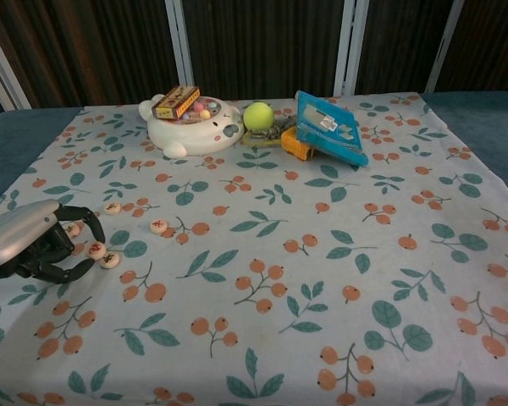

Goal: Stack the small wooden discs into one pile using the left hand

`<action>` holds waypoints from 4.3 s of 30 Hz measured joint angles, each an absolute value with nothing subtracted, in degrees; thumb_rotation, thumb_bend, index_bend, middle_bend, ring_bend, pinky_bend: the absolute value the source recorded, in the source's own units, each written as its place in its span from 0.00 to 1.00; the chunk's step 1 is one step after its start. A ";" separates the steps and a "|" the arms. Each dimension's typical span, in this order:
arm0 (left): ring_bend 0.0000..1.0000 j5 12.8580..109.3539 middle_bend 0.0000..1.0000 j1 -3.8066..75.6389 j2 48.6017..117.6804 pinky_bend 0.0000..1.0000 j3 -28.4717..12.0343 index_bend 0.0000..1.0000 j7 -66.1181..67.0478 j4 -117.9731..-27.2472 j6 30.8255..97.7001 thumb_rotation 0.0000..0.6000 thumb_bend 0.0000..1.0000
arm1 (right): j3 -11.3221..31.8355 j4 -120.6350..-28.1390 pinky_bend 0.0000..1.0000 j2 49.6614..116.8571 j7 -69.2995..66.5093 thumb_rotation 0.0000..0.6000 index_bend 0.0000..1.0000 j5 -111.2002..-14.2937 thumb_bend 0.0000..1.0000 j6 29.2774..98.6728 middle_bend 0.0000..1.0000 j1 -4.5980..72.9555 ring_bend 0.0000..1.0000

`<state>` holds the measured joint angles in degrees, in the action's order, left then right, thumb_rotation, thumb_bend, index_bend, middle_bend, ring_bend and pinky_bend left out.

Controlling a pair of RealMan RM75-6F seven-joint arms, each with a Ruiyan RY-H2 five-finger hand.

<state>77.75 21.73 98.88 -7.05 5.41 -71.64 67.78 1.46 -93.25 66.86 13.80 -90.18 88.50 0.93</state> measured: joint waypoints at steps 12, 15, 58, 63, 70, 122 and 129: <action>1.00 76.70 1.00 22.44 99.79 1.00 -6.99 0.49 6.12 -70.74 67.07 1.00 0.40 | 1.67 -93.23 0.00 66.70 13.43 1.00 0.00 -89.87 0.12 88.49 0.00 0.94 0.00; 1.00 76.43 1.00 22.64 99.96 1.00 -7.01 0.49 6.11 -70.52 66.81 1.00 0.40 | 1.66 -93.24 0.00 66.65 13.33 1.00 0.00 -89.91 0.12 88.53 0.00 0.92 0.00; 1.00 67.14 1.00 26.24 94.18 1.00 -13.43 0.41 5.55 -70.33 61.98 1.00 0.40 | 1.79 -93.27 0.00 67.21 14.38 1.00 0.00 -89.64 0.12 88.27 0.00 1.04 0.00; 1.00 66.69 1.00 26.68 95.40 1.00 -12.59 0.41 5.69 -68.15 60.84 1.00 0.40 | 1.84 -93.26 0.00 67.14 14.06 1.00 0.00 -89.62 0.12 88.49 0.00 0.94 0.00; 1.00 66.37 1.00 27.06 96.68 1.00 -12.00 0.41 5.77 -66.45 60.17 1.00 0.40 | 1.81 -93.29 0.00 66.99 13.88 1.00 0.00 -89.58 0.12 88.47 0.00 0.91 0.00; 1.00 68.63 1.00 26.74 94.69 1.00 -11.34 0.50 4.32 -73.33 63.32 1.00 0.40 | 1.61 -93.51 0.00 66.91 14.02 1.00 0.00 -89.64 0.12 87.97 0.00 1.12 0.00; 1.00 70.89 1.00 25.96 94.36 1.00 -9.49 0.50 7.83 -77.74 66.35 1.00 0.40 | 1.62 -93.46 0.00 66.71 13.59 1.00 0.00 -89.61 0.12 87.81 0.00 1.21 0.00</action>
